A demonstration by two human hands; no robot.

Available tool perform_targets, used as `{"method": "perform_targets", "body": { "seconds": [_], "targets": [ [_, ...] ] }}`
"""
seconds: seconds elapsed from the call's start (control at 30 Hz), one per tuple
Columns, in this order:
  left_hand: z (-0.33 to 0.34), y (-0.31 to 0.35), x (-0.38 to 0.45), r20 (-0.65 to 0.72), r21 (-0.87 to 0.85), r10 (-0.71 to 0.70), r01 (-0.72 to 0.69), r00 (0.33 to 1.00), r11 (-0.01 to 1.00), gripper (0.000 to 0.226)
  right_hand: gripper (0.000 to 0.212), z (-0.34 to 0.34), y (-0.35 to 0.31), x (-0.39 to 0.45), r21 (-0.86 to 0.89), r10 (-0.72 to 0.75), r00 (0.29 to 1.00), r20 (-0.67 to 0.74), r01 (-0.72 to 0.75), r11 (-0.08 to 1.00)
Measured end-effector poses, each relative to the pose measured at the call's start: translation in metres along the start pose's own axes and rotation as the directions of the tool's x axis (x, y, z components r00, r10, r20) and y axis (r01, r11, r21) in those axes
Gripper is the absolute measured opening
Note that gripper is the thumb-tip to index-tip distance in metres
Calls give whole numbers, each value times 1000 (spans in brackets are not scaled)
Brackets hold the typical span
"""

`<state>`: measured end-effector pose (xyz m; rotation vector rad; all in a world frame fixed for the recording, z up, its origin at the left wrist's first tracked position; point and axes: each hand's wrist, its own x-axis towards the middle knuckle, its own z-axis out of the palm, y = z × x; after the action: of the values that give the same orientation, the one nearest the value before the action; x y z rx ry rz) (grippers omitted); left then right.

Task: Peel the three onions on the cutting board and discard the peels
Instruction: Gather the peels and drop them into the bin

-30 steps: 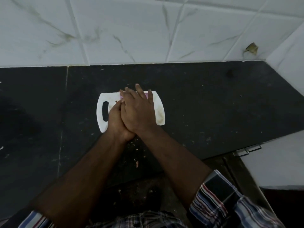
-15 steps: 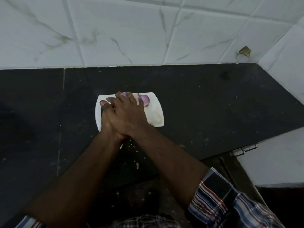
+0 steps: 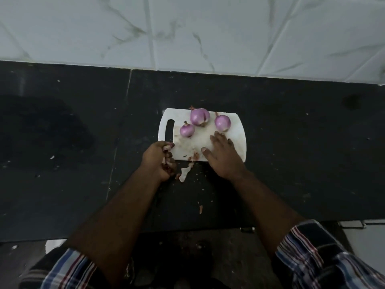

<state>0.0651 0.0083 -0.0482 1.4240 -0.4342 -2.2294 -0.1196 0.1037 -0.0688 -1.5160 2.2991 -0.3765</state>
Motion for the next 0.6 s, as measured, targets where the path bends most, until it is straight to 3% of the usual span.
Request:
{"method": "perform_targets", "body": {
  "seconds": [0.07, 0.17, 0.23, 0.3, 0.37, 0.47, 0.6],
  "targets": [
    [1, -1, 0, 5, -8, -27, 27, 1000, 1000, 20, 73, 16, -13, -16, -57, -111, 994, -10, 110, 992],
    [1, -4, 1, -25, -26, -36, 36, 999, 999, 23, 62, 24, -26, -38, 109, -298, 953, 48, 292, 950],
    [2, -3, 2, -50, -27, -39, 37, 998, 999, 26, 54, 13, -21, -21, 187, -241, 970, -32, 243, 952],
    [2, -4, 4, -78, -28, -39, 37, 996, 999, 27, 54, 5, -9, 11, 91, -149, 985, -89, 157, 983],
    [3, -5, 6, -100, -34, -33, 30, 994, 999, 29, 62, 4, -5, 25, -25, -125, 991, -54, 124, 992],
    [4, -6, 8, -114, -57, -23, 17, 993, 998, 29, 70, 18, -18, 0, -31, -262, 965, 25, 262, 965],
    [6, -5, 7, -102, -82, -38, 29, 994, 996, 31, 53, 17, -33, -18, 169, -414, 908, 71, 398, 902]
  ]
}}
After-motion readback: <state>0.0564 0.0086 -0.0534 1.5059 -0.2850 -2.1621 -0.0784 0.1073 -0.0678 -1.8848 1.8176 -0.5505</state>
